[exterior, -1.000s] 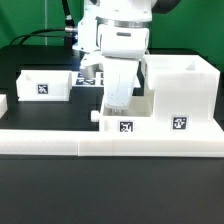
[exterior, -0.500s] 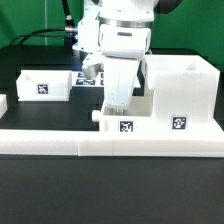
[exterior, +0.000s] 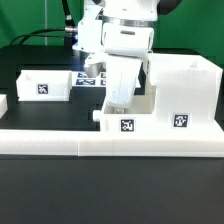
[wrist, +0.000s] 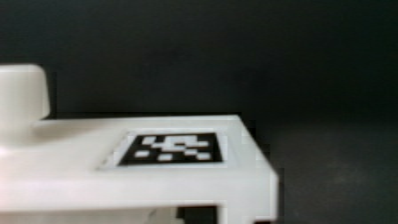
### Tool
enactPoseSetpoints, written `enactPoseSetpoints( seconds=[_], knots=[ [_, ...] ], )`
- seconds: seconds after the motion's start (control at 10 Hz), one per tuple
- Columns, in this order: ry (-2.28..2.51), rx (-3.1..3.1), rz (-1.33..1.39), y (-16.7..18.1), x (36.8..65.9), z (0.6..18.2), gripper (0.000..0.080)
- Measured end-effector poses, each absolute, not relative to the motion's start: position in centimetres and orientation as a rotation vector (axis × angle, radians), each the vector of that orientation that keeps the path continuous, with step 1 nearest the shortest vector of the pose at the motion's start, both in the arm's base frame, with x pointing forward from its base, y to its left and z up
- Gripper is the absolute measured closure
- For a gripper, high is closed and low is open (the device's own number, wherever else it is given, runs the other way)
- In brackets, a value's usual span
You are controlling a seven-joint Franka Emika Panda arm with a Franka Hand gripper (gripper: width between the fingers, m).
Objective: Assemble drawer
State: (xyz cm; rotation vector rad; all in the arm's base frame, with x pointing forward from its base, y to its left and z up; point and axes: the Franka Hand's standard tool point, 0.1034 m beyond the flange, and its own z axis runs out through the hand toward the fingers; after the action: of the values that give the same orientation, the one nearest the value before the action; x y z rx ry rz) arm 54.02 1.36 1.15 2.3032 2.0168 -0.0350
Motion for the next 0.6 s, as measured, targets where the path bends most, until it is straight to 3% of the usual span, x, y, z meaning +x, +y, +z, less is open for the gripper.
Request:
enactPoseSetpoints(
  seconds=[0.6],
  knots=[
    [2.016,2.311,-0.049,1.13,53.76,0.97,0.0757]
  ],
)
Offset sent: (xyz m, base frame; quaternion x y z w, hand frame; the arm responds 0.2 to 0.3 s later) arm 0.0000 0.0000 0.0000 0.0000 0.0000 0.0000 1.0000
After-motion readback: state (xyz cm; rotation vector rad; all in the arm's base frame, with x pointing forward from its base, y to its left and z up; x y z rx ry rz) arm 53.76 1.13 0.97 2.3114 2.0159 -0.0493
